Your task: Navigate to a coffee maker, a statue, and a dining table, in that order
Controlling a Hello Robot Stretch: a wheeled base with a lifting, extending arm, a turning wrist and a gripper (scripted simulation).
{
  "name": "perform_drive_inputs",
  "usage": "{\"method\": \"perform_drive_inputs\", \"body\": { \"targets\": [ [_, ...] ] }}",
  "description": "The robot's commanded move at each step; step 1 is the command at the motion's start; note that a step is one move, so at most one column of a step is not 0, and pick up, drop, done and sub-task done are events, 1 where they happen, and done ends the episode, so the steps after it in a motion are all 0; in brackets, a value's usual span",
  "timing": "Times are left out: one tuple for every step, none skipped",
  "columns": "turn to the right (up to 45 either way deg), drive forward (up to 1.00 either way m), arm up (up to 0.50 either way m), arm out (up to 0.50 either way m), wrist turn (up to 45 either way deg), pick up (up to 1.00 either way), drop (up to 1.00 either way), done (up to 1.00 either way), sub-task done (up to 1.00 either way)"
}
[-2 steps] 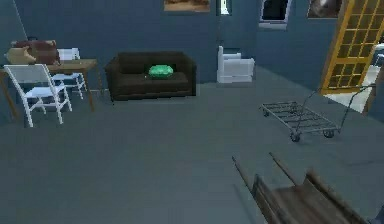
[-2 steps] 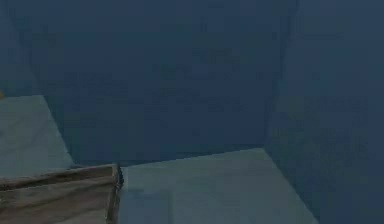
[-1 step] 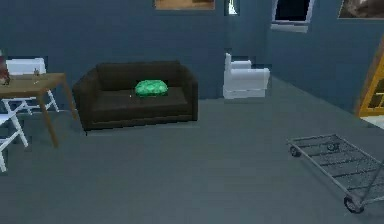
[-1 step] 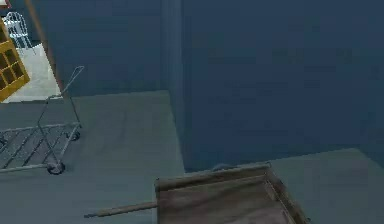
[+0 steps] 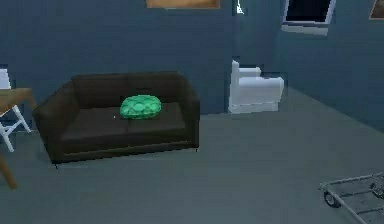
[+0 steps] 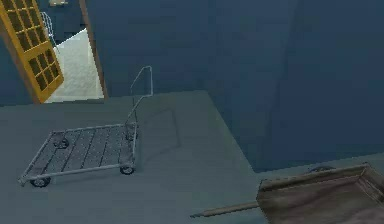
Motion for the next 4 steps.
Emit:
{"method": "perform_drive_inputs", "body": {
  "targets": [
    [12.0, 0.0, 0.0, 0.0, 0.0, 0.0, 0.0, 0.0, 0.0],
    [0.0, 1.0, 0.0, 0.0, 0.0, 0.0, 0.0, 0.0, 0.0],
    [3.0, 0.0, 0.0, 0.0, 0.0, 0.0, 0.0, 0.0, 0.0],
    [0.0, 0.3, 0.0, 0.0, 0.0, 0.0, 0.0, 0.0, 0.0]
  ]
}}
